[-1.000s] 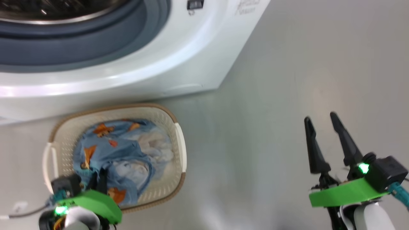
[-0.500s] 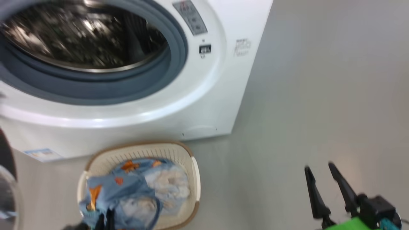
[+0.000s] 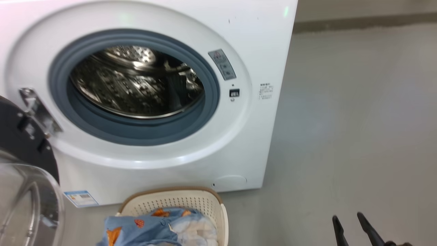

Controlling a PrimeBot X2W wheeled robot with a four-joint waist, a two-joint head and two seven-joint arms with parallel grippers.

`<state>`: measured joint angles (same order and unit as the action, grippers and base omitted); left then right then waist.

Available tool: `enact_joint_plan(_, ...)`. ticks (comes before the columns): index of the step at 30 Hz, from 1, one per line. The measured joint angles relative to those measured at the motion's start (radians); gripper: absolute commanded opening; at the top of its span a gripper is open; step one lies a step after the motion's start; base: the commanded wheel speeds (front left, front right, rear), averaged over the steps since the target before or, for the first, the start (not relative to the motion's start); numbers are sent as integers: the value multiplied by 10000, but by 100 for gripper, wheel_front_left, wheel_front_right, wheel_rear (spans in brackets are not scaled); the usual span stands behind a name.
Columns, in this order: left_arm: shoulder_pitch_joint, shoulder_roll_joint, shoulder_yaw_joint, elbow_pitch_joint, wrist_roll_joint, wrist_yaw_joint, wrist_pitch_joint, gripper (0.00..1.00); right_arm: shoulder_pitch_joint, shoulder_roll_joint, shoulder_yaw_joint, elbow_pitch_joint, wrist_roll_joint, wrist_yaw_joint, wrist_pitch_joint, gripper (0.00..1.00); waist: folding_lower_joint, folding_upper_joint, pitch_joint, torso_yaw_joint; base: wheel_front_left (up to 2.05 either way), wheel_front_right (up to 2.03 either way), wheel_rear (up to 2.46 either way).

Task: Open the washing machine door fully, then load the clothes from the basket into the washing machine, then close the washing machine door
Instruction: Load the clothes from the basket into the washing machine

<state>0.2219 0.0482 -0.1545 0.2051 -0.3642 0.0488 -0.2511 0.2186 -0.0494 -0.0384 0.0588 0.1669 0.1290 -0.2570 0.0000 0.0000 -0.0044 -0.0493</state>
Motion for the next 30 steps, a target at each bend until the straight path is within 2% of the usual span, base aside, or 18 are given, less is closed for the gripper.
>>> enact_joint_plan(11,593,4,4,-754,261,44,-2,0,386,-157,-4,128,-65,0,0,100,0,0,-908,231,0,0,0)
enact_joint_plan(30,905,6,105,-798,311,23,0,0,691,-148,61,163,-54,2,0,100,0,0,-1267,183,0,0,0)
